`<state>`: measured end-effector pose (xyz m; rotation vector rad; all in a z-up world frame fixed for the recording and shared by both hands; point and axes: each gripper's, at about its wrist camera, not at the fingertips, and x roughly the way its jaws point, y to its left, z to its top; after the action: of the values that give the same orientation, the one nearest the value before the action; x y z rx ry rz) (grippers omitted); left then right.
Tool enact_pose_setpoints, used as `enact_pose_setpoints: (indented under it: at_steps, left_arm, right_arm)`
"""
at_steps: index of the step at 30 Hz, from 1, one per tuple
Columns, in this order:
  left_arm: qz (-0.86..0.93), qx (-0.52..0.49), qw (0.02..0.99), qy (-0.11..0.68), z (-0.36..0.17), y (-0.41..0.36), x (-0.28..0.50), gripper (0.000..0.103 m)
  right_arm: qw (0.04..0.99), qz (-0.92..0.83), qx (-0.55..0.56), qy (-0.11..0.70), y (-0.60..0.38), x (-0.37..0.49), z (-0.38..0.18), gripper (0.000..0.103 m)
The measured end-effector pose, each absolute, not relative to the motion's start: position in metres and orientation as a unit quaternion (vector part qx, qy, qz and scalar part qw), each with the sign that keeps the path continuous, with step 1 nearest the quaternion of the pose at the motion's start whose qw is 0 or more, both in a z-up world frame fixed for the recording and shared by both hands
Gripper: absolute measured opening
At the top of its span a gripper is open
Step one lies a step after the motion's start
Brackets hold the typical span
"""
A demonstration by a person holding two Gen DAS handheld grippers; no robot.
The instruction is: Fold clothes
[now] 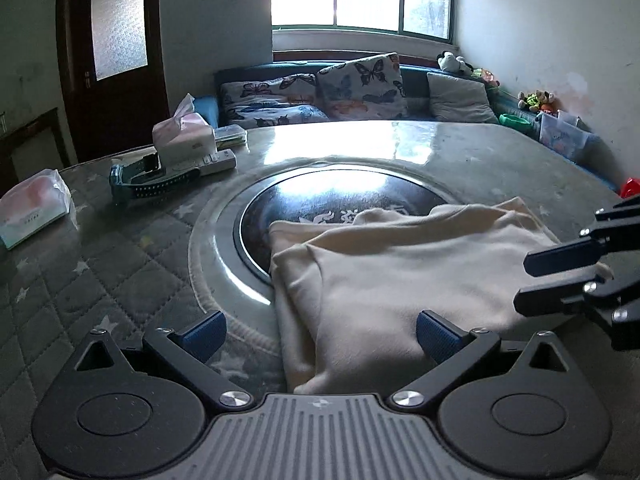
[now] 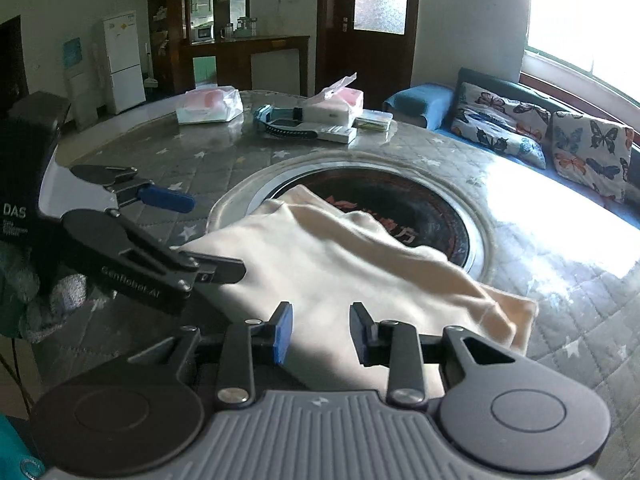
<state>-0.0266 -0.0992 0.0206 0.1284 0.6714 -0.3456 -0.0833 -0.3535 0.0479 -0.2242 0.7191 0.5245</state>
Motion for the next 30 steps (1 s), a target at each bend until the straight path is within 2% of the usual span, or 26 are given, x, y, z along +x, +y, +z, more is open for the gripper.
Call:
enact_pose_setpoints:
  at_steps: [11,23,30]
  left_arm:
    - [-0.166,0.062,0.927,0.331,0.02,-0.1,-0.029,0.103]
    - [-0.171,0.061,0.929,0.322,0.034,-0.111,-0.034,0.103]
    - [-0.186,0.086,0.923,0.325,0.026,-0.128,-0.037,0.103]
  right_arm:
    - [0.902,0.239,-0.123,0.339,-0.349,-0.096,0.023,0.031]
    - [0.913,0.217,-0.107,0.329,-0.365,-0.1,0.047,0.036]
    - [0.913,0.193,-0.091,0.347,-0.381,-0.099,0.035,0.036]
